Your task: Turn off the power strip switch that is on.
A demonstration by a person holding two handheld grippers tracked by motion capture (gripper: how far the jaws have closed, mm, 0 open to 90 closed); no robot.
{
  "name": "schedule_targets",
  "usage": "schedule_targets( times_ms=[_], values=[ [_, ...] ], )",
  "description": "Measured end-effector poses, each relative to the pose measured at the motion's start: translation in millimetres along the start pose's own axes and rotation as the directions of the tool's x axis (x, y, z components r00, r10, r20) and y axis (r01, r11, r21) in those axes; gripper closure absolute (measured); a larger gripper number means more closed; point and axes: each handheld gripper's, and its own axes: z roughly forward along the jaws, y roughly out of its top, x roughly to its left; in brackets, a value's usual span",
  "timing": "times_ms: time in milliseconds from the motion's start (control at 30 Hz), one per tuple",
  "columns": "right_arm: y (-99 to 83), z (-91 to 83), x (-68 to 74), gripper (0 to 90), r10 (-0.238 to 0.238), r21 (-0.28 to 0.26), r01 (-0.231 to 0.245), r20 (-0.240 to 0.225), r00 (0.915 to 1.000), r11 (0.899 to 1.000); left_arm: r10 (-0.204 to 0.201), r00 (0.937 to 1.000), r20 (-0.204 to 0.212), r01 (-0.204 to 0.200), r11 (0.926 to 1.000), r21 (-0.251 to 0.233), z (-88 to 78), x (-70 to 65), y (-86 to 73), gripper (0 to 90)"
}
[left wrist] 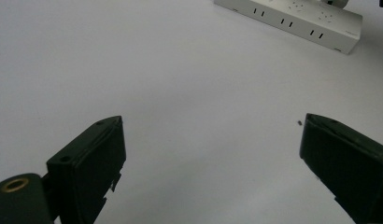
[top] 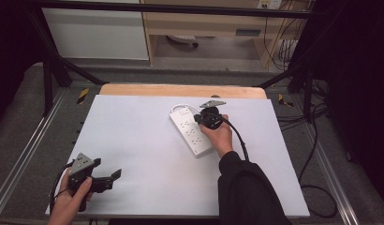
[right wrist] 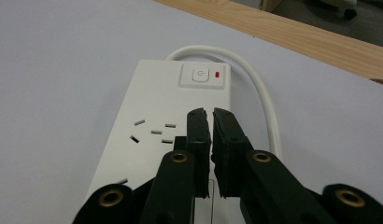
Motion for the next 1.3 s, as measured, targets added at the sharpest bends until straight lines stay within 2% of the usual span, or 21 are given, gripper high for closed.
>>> schedule_targets(
  times_ms=[333, 600, 800, 900, 1133, 1300],
  values=[
    [8.0, -24.6, -1.2, 63.5, 0.004, -0.040, -0.005, -0.012, 0.9999, 0.999, 0.000, 1.0000, -0.001, 0.000, 1.0000, 0.000, 0.0, 0.0, -0.3, 6.9],
    [6.8, -44.9, -13.0, 36.6, 0.086, -0.065, -0.087, -0.013, 0.9962, 0.994, 0.001, 1.0000, -0.002, -0.001, 1.0000, 0.001, 0.2, -0.1, -0.6, 6.9],
    [3.0, -61.3, -21.0, 22.2, 0.097, -0.069, -0.095, 0.020, 0.9951, 0.993, 0.002, 1.0000, 0.001, -0.002, 1.0000, 0.004, 0.3, 0.0, -0.9, 6.9],
    [0.8, -68.1, -23.7, 16.0, 0.108, -0.067, -0.106, 0.020, 0.9940, 0.992, -0.001, 1.0000, 0.003, 0.001, 1.0000, 0.005, 0.5, 0.2, -1.2, 6.9],
    [-8.3, -84.7, -29.6, 11.8, 0.111, -0.083, -0.106, 0.053, 0.9924, 0.991, -0.006, 1.0000, -0.002, 0.006, 1.0000, 0.000, -0.2, 0.8, -1.2, 6.9],
    [-17.8, -97.0, -35.5, 9.3, 0.139, -0.101, -0.132, 0.060, 0.9885, 0.986, -0.009, 1.0000, -0.005, 0.009, 1.0000, 0.002, 0.3, 0.9, -1.5, 6.9]
  ],
)
